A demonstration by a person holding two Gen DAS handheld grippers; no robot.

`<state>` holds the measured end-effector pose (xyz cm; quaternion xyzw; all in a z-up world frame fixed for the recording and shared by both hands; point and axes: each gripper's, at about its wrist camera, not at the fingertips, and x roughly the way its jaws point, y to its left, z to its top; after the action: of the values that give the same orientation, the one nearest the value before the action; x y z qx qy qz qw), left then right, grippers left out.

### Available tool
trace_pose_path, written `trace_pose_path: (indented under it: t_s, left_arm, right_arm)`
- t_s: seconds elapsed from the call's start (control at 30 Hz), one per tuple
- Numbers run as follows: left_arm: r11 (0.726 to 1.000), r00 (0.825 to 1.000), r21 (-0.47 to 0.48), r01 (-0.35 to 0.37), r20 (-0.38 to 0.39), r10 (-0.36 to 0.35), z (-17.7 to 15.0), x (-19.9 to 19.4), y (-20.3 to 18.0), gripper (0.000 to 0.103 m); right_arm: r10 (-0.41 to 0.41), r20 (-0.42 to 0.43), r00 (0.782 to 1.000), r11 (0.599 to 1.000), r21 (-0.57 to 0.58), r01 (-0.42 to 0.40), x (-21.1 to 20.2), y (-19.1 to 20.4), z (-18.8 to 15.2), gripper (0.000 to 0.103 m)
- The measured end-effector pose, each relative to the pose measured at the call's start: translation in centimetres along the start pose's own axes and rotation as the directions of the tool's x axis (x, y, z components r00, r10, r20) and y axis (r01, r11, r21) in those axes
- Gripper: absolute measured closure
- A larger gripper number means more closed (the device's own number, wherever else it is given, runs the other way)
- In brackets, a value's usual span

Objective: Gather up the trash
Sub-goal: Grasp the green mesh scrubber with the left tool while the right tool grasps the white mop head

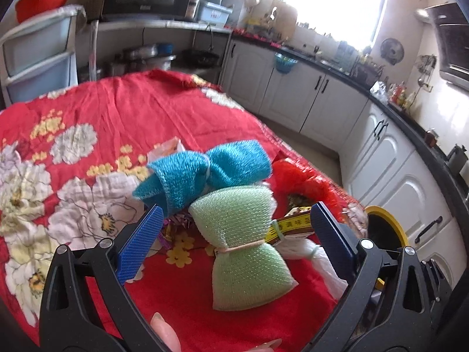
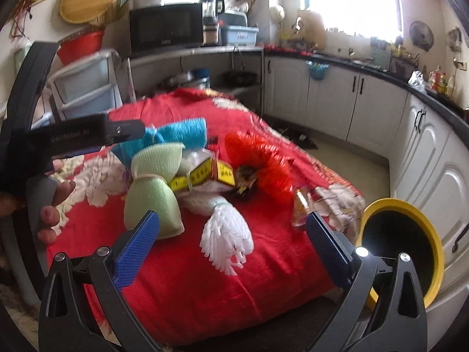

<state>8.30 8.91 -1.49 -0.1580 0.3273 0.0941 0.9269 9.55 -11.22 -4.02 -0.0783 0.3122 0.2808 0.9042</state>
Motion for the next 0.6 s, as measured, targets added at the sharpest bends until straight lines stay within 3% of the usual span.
trace_pose_path:
  t_s: [0.33,0.4,0.43,0.5,0.6]
  left_arm:
    - [0.995,0.986,-0.099,0.017,-0.161,-0.033,-1.2,4.3,0.8,0.011]
    - [0.992,0.983,-0.123,0.022,-0.181,-0.044,-1.4,4.9,0.9,0.011]
    - [0.991,0.982,-0.129,0.020,-0.185,-0.044,-1.5,5.1,1.0,0.011]
    - [0.990,0.979,-0.143,0.015,-0.201,-0.044,-1.8,5.4,1.2,0.011]
    - [0.987,0.973,-0.161,0.030,-0.222,-0.066,-2.2,5.7,1.4,0.020]
  right_arm:
    - [0.070,-0.100,0.993,0.998,0.010,-0.069,3.9,-0.8,-0.2,0.008]
    - [0.094,-0.127,0.987,0.996,0.018,-0.093,4.5,-1.1,-0.3,0.034]
    - [0.115,-0.145,0.983,0.993,0.026,-0.112,4.8,-1.2,-0.3,0.039]
    - [0.147,-0.163,0.976,0.989,0.048,-0.141,5.0,-1.7,-0.5,0.059]
    - [0.171,-0.172,0.970,0.985,0.058,-0.163,4.8,-2.0,-0.6,0.083]
